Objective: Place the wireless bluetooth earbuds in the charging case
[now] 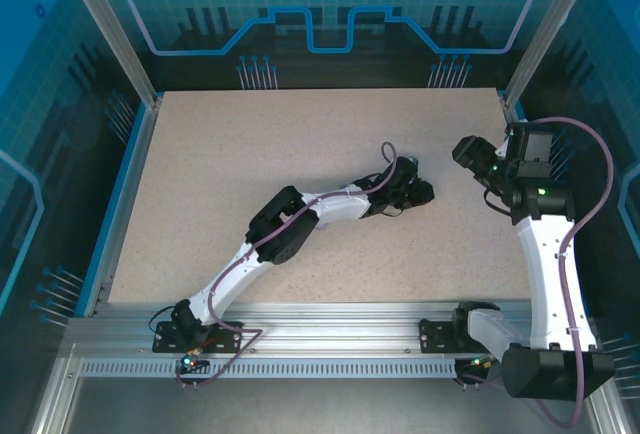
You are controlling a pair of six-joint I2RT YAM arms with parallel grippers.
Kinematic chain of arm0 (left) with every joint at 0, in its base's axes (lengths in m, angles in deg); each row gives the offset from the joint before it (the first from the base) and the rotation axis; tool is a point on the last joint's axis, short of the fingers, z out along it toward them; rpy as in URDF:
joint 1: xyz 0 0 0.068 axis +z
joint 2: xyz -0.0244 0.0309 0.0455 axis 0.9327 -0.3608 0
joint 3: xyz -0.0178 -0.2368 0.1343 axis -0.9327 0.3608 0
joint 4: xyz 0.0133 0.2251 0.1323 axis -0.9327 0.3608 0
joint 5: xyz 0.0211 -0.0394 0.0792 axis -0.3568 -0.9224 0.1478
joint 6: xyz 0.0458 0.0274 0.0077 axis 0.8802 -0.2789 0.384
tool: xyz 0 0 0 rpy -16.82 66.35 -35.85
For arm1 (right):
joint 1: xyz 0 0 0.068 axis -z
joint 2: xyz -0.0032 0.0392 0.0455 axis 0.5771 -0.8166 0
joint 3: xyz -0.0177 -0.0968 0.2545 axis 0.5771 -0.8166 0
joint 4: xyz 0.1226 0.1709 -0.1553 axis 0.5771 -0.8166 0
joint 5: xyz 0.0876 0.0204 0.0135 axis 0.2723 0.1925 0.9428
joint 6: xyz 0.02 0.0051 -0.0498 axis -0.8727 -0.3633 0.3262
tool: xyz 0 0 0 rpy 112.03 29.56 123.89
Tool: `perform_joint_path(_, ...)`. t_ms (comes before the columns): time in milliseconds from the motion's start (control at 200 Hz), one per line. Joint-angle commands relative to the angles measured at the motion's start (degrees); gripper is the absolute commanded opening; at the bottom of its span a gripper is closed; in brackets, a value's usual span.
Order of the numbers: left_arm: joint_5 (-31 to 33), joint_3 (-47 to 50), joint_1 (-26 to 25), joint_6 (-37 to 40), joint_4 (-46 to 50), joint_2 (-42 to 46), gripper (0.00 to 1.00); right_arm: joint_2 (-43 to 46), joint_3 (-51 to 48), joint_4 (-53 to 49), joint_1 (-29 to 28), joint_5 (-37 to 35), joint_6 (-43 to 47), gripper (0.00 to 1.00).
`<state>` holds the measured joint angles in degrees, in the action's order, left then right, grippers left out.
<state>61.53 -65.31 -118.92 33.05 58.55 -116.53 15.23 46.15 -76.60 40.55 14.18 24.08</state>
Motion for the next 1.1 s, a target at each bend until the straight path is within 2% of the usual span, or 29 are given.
perform_joint_path(0,1.7,-3.4,-0.6,-2.2,7.3,-1.0,0.37,0.0,-0.3,1.3,0.9,1.6,-0.7,0.73)
perform_joint_path(95,2.6,-3.7,-0.6,-1.7,10.0,-0.3,0.50,0.3,-0.2,1.2,1.0,1.9,-0.8,0.73)
perform_joint_path(145,3.7,-3.7,-0.6,-0.7,12.3,0.6,0.63,0.5,-0.2,1.2,0.9,2.3,-0.9,0.73)
perform_joint_path(215,5.3,-3.1,-0.6,1.0,15.4,2.5,0.74,0.8,-0.3,1.2,1.0,2.7,-1.0,0.74)
perform_joint_path(275,6.7,-1.7,-0.6,2.5,17.1,4.5,0.78,1.1,-0.5,1.1,1.0,3.3,-1.1,0.74)
perform_joint_path(300,7.4,-0.9,-0.6,3.0,17.8,5.6,0.85,1.2,-0.6,1.1,1.0,3.5,-1.3,0.74)
perform_joint_path(370,9.6,1.7,-0.6,4.7,19.2,8.9,0.90,1.6,-0.9,1.1,1.0,4.1,-1.7,0.75)
perform_joint_path(380,9.9,1.9,-0.7,4.8,19.3,9.5,0.97,1.7,-1.0,1.1,1.0,4.3,-1.8,0.75)
perform_joint_path(390,10.4,2.6,-0.7,5.1,19.4,9.9,0.98,1.7,-1.0,1.1,1.0,4.4,-1.9,0.75)
perform_joint_path(635,18.5,17.9,-0.6,10.8,18.4,28.4,0.99,4.9,-3.5,0.0,0.9,4.9,-1.9,0.77)
perform_joint_path(835,29.9,27.4,-0.6,15.9,20.9,43.5,0.99,6.5,-7.7,0.3,0.1,6.8,-0.8,0.78)
perform_joint_path(900,32.7,29.6,0.0,17.7,21.6,47.4,0.99,6.4,-8.9,0.7,-1.3,7.1,-0.3,0.78)
perform_joint_path(1095,33.1,33.0,4.0,21.8,24.9,54.3,0.99,2.7,-9.9,0.4,-9.7,3.8,0.6,0.79)
